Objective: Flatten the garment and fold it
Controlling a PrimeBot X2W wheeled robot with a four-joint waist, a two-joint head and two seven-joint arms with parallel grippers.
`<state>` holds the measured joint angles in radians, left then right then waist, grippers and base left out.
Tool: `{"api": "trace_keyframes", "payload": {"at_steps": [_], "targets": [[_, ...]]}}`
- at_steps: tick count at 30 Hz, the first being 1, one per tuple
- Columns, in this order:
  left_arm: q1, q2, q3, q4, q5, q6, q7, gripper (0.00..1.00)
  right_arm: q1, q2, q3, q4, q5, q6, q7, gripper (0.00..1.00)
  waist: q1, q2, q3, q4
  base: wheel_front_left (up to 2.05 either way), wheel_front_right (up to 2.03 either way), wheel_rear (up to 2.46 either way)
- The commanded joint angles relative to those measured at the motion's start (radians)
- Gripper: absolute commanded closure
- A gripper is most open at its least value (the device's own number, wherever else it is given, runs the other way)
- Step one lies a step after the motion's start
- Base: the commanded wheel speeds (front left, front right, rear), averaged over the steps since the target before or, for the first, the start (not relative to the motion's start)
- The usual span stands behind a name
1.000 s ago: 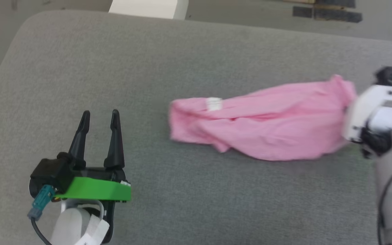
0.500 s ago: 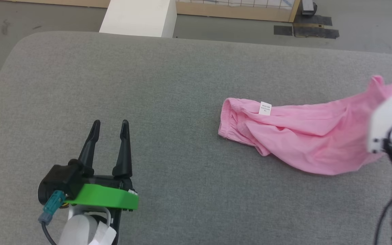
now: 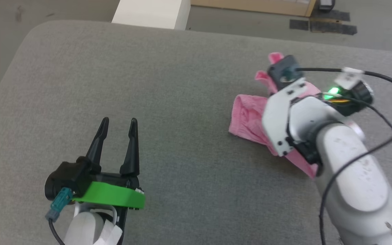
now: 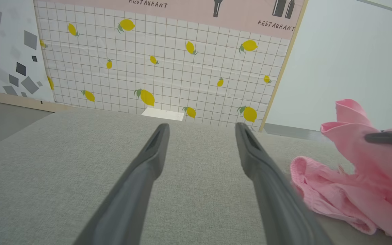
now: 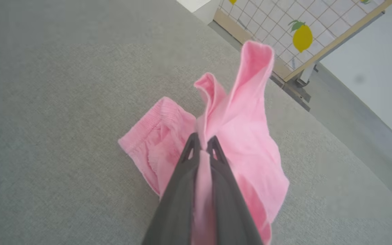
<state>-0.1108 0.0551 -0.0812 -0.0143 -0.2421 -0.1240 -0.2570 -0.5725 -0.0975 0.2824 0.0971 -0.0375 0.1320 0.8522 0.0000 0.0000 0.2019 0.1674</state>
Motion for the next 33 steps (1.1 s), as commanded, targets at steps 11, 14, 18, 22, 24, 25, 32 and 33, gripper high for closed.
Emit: {"api": "trace_keyframes", "payload": {"at_steps": [11,14,18,22,24,25,32,33], "targets": [[-0.06,-0.003,-0.009,-0.006,-0.026,-0.007,-0.005,0.0,-0.106,0.034,0.116,0.325,0.031,-0.001,-0.045,1.0,0.0,0.0,0.086,0.079,0.0,0.0,0.0],[-0.062,-0.004,-0.008,-0.003,-0.027,-0.007,-0.005,0.0,-0.113,0.04,0.132,0.382,0.073,-0.001,-0.059,0.58,0.0,0.0,0.085,0.083,0.0,0.0,0.0],[-0.052,-0.004,0.003,0.001,-0.025,-0.007,-0.005,0.0,-0.115,0.044,0.153,0.387,0.152,-0.001,-0.094,0.0,0.0,0.0,0.067,0.071,0.0,0.0,0.0],[-0.042,-0.005,0.01,0.001,-0.02,-0.007,-0.005,0.0,-0.103,0.045,0.133,0.331,0.203,-0.001,-0.186,0.0,0.0,0.0,0.033,0.046,0.0,0.0,0.0],[-0.033,-0.005,0.015,0.001,-0.017,-0.007,-0.005,0.0,-0.086,0.046,0.103,0.279,0.218,-0.001,-0.253,0.0,0.0,0.0,0.014,0.03,0.0,0.0,0.0],[-0.029,-0.005,0.017,0.002,-0.016,-0.007,-0.005,0.0,-0.075,0.046,0.083,0.253,0.222,-0.001,-0.291,0.0,0.0,0.0,0.003,0.021,0.0,0.0,0.0],[0.01,-0.004,0.042,0.013,-0.003,-0.007,-0.005,0.0,0.089,0.047,-0.071,0.038,0.203,-0.001,-0.593,0.0,0.0,0.0,-0.07,-0.048,0.0,0.0,0.0],[0.015,-0.004,0.046,0.014,-0.001,-0.007,-0.005,0.0,0.118,0.047,-0.093,0.014,0.198,-0.001,-0.629,0.0,0.0,0.0,-0.078,-0.056,0.0,0.0,0.0]]}}
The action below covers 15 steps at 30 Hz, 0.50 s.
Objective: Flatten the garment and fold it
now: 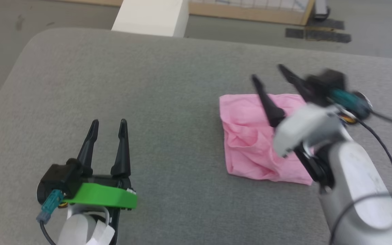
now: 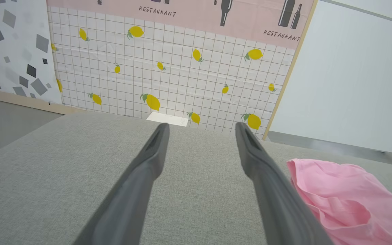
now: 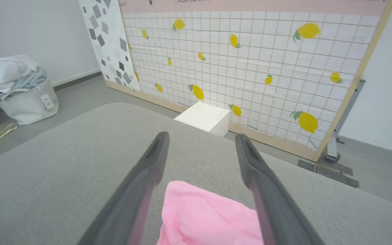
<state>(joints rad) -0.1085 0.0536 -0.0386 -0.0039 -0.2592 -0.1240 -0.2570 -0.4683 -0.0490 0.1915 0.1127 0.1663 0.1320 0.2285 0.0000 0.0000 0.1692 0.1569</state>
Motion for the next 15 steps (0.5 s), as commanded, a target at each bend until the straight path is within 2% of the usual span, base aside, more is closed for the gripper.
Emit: {"api": "trace_keyframes", "payload": {"at_steps": [1,9,15], "targets": [[0.018,-0.003,0.007,0.006,0.018,-0.007,-0.005,0.0,0.051,-0.002,-0.029,-0.029,-0.007,-0.001,-0.046,0.0,0.0,0.0,-0.054,-0.056,0.0,0.0,0.0],[0.05,0.001,0.014,0.037,0.025,-0.007,-0.005,0.0,0.279,-0.001,-0.154,-0.116,-0.011,-0.001,-0.294,0.0,0.0,0.0,-0.105,-0.116,0.0,0.0,0.0],[0.061,0.002,0.01,0.061,0.026,-0.007,-0.005,0.0,0.398,-0.001,-0.213,-0.103,-0.036,-0.001,-0.394,0.0,0.0,0.0,-0.13,-0.139,0.0,0.0,0.0]]}}
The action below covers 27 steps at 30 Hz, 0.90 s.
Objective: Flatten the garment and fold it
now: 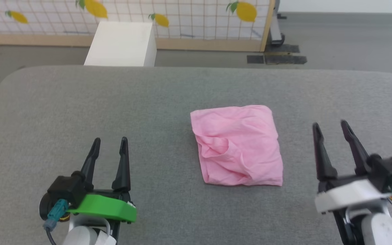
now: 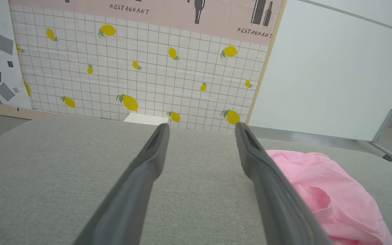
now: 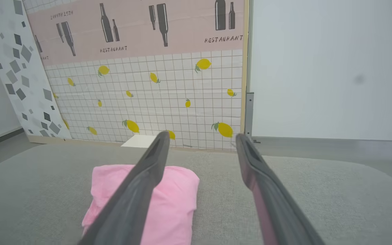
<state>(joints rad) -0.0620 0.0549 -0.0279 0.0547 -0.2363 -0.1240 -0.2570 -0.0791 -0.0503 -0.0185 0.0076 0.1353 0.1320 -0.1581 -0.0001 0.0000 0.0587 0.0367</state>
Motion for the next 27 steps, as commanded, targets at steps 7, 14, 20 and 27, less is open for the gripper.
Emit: {"api": "trace_keyframes", "payload": {"at_steps": [7,14,20,27], "targets": [[0.035,0.0,-0.001,0.041,0.004,-0.007,-0.005,0.0,0.106,0.0,-0.045,0.023,-0.052,-0.001,-0.044,0.0,0.0001,0.0,-0.045,-0.041,0.0,0.0,0.0],[0.037,0.0,-0.008,0.054,0.001,-0.007,-0.005,0.0,0.122,0.0,-0.045,0.036,-0.067,-0.001,-0.052,0.0,0.0001,0.0,-0.046,-0.045,0.0,0.0,0.0],[0.032,-0.001,-0.009,0.056,0.0,-0.007,-0.005,0.0,0.118,0.0,-0.041,0.043,-0.063,-0.001,-0.056,0.0,0.0001,0.0,-0.045,-0.044,0.0,0.0,0.0],[0.031,-0.001,-0.009,0.055,-0.001,-0.007,-0.005,0.0,0.118,0.0,-0.043,0.041,-0.055,-0.001,-0.054,0.0,0.0001,0.0,-0.041,-0.041,0.0,0.0,0.0]]}}
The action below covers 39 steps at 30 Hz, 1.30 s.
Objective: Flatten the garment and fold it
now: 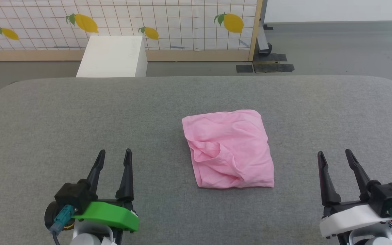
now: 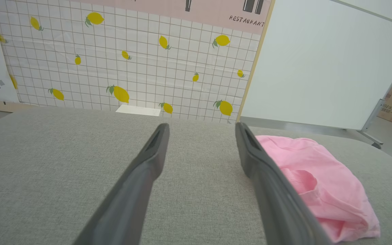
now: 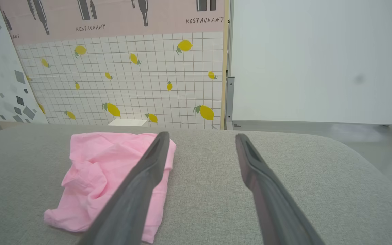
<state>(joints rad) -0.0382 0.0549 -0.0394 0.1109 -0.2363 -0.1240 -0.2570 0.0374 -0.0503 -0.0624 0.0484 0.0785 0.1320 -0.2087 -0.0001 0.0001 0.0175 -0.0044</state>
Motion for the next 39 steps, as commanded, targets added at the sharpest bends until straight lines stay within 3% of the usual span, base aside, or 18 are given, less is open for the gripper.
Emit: {"api": "trace_keyframes", "payload": {"at_steps": [1,6,8,13,18,21,25,34,35,36,37,38,39], "targets": [[0.007,-0.001,0.003,-0.002,-0.001,-0.007,-0.005,0.0,0.001,0.0,0.0,0.0,0.005,-0.001,-0.003,0.0,0.0001,-0.0001,0.001,0.001,0.0,0.0,0.0],[0.002,-0.001,0.007,-0.009,-0.001,-0.007,-0.005,0.0,-0.002,0.0,0.009,0.003,0.07,-0.001,0.02,0.0,0.0001,-0.0001,0.013,0.005,0.0,0.0,0.0],[-0.001,-0.002,0.011,-0.015,-0.001,-0.007,-0.005,0.0,-0.021,0.0,0.028,0.02,0.209,-0.001,0.053,0.0,0.0001,-0.0001,0.024,0.003,0.0,0.0,0.0],[-0.019,-0.002,0.006,-0.023,-0.003,-0.007,-0.005,0.0,-0.122,0.0,0.041,0.115,0.735,-0.001,0.265,0.0,0.0001,-0.0001,0.05,0.011,0.0,0.0,0.0],[-0.04,-0.001,-0.012,-0.029,-0.008,-0.007,-0.005,0.0,-0.28,0.0,-0.017,0.331,1.002,-0.001,0.567,0.0,0.0001,-0.0001,0.081,0.04,0.0,0.0,0.0],[-0.052,-0.001,-0.021,-0.03,-0.01,-0.007,-0.005,0.0,-0.399,0.0,-0.079,0.495,1.02,-0.001,0.693,0.0,0.0001,-0.0001,0.101,0.066,0.0,0.0,0.0],[-0.066,-0.001,-0.032,-0.03,-0.016,-0.007,-0.005,0.0,-0.54,-0.004,-0.158,0.681,0.947,-0.001,0.782,0.0,0.0001,-0.0001,0.124,0.104,0.0,0.0,0.0],[-0.084,-0.002,-0.044,-0.027,-0.026,-0.007,-0.005,0.0,-0.712,-0.022,-0.199,0.919,0.732,-0.001,0.912,0.0,0.0001,-0.0001,0.153,0.174,0.0,0.0,0.0],[-0.084,-0.002,-0.045,-0.026,-0.026,-0.007,-0.005,0.0,-0.722,-0.018,-0.199,0.927,0.725,-0.001,0.932,0.03,0.0001,-0.0001,0.151,0.178,0.0,0.0,0.0],[-0.083,-0.002,-0.045,-0.026,-0.026,-0.007,-0.005,0.0,-0.729,-0.015,-0.197,0.93,0.723,-0.001,0.949,0.5,0.0001,-0.0001,0.149,0.18,0.0,0.0,0.0],[-0.081,-0.002,-0.045,-0.026,-0.026,-0.007,-0.005,0.0,-0.733,-0.012,-0.195,0.928,0.722,-0.001,0.961,0.61,0.0001,-0.0001,0.147,0.182,0.0,0.0,0.0],[-0.078,-0.002,-0.044,-0.027,-0.025,-0.007,-0.005,0.0,-0.736,-0.009,-0.193,0.922,0.721,-0.001,0.972,0.91,0.0001,-0.0001,0.144,0.182,0.0,0.0,0.0],[-0.075,-0.002,-0.043,-0.027,-0.025,-0.007,-0.005,0.0,-0.736,-0.006,-0.191,0.914,0.722,-0.001,0.981,1.0,0.0001,-0.0001,0.139,0.181,0.0,0.0,0.0]]}}
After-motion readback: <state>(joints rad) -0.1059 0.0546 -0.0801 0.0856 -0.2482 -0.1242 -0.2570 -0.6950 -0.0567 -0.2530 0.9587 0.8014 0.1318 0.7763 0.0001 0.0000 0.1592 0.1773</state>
